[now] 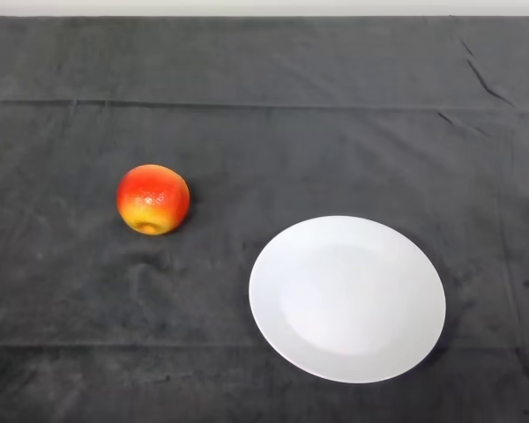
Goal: Move the apple to the plate
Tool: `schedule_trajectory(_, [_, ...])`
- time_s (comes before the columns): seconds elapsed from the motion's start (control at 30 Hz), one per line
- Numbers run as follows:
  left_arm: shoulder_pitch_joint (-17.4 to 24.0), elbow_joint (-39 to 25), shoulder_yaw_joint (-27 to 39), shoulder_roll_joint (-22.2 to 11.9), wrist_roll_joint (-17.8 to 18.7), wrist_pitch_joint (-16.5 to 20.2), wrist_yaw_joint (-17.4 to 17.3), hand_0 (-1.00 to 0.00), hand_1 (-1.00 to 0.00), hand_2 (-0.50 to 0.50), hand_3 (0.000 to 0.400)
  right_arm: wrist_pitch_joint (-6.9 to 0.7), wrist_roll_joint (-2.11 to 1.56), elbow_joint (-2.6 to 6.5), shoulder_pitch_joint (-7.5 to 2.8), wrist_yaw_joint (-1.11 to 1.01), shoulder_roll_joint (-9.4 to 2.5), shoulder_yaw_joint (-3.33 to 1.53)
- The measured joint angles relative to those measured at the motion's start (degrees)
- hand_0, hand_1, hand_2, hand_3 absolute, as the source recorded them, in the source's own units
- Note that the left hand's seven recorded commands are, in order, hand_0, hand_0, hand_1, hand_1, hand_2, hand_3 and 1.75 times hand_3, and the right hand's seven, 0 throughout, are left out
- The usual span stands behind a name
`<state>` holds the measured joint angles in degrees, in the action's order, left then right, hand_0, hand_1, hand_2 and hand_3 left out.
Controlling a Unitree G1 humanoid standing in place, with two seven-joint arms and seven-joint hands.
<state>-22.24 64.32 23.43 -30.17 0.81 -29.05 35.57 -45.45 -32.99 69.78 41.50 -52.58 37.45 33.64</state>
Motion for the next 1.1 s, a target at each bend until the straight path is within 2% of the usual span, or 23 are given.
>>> schedule_trajectory(0.2, [0.00, -4.54, -0.55, 0.01, -0.05, 1.17, 0.36, 0.00, 0.00, 0.00, 0.000, 0.00, 0.00, 0.00, 0.00, -0.01, 0.00, 0.00])
schedule_trajectory(0.4, [-0.02, -10.39, -2.30, 0.06, -0.32, 4.97, 1.11, 0.00, 0.00, 0.00, 0.000, 0.00, 0.01, 0.00, 0.00, -0.01, 0.00, 0.00])
schedule_trajectory(0.77, [0.01, -25.58, -7.08, 1.46, -2.82, 14.87, 1.04, 0.00, 0.00, 0.00, 0.000, 0.00, 0.01, 0.00, 0.00, -0.01, 0.00, 0.00])
schedule_trajectory(1.1, [0.09, -38.63, -13.38, 7.23, -6.20, 25.29, 0.05, 0.00, 0.00, 0.00, 0.000, 0.00, 0.01, 0.00, 0.00, -0.01, 0.00, 0.00])
